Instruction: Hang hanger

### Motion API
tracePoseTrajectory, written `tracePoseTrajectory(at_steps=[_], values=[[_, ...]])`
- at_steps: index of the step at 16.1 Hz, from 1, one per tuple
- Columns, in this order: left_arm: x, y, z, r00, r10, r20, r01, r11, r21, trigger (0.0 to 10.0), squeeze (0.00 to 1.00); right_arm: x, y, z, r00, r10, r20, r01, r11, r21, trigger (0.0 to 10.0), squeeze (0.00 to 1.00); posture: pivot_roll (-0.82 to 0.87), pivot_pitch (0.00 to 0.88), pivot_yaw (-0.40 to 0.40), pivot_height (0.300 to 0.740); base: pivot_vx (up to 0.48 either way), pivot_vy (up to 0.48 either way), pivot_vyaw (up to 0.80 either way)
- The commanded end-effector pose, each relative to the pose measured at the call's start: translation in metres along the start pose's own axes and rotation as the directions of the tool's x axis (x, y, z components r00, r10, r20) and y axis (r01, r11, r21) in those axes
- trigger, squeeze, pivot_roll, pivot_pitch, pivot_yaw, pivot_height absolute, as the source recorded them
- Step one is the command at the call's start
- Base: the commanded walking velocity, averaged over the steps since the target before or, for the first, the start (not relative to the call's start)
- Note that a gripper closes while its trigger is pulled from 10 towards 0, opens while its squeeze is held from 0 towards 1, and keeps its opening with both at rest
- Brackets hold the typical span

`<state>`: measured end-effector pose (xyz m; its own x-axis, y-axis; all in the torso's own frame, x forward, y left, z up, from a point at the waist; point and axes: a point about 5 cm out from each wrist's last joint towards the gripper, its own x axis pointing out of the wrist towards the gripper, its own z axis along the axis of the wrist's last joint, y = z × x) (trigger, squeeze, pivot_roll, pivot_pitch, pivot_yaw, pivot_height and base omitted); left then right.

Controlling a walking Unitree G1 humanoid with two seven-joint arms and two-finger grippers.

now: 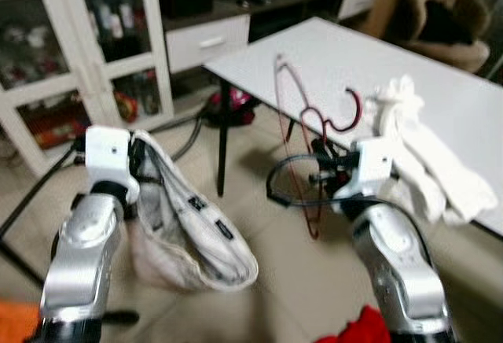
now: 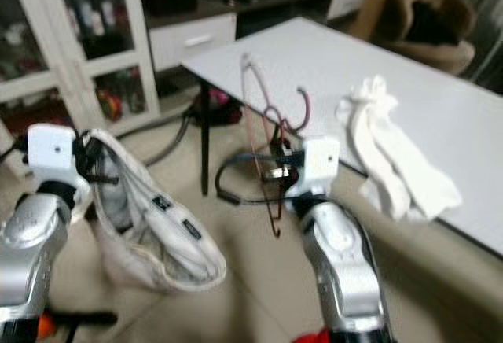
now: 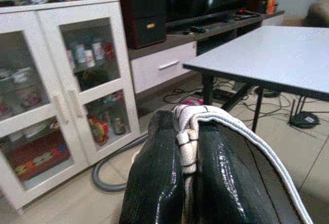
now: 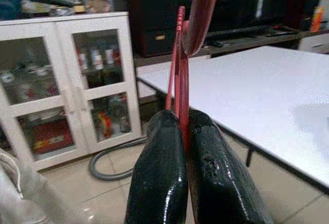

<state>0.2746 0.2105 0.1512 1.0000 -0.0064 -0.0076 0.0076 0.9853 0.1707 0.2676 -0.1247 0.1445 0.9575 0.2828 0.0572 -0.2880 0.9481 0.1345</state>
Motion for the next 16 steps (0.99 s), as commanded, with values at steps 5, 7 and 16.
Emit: tracePoseTrajectory(at_steps=[5, 7, 16], values=[[0.013, 0.006, 0.031, 0.992, -0.002, 0.126, 0.001, 1.000, 0.011, 10.0, 0.00, 0.004, -0.013, 0.019, 0.999, -0.022, 0.043, 0.023, 1.000, -0.011, 10.0, 0.00, -0.10, 0.000, -0.033, 0.740, 0.435, 0.000, -0.32], [0.024, 0.007, 0.046, 0.985, -0.015, 0.174, 0.013, 1.000, 0.010, 10.0, 0.00, 0.006, -0.014, 0.027, 0.998, -0.023, 0.058, 0.024, 0.999, -0.025, 10.0, 0.00, -0.11, 0.000, -0.029, 0.740, 0.435, 0.000, -0.80], [0.105, -0.006, 0.201, 0.823, -0.114, 0.556, 0.138, 0.990, -0.001, 10.0, 0.00, 0.001, -0.016, 0.070, 0.990, -0.056, 0.132, 0.069, 0.993, -0.093, 10.0, 0.00, -0.14, 0.000, 0.004, 0.740, 0.436, 0.000, -0.80]])
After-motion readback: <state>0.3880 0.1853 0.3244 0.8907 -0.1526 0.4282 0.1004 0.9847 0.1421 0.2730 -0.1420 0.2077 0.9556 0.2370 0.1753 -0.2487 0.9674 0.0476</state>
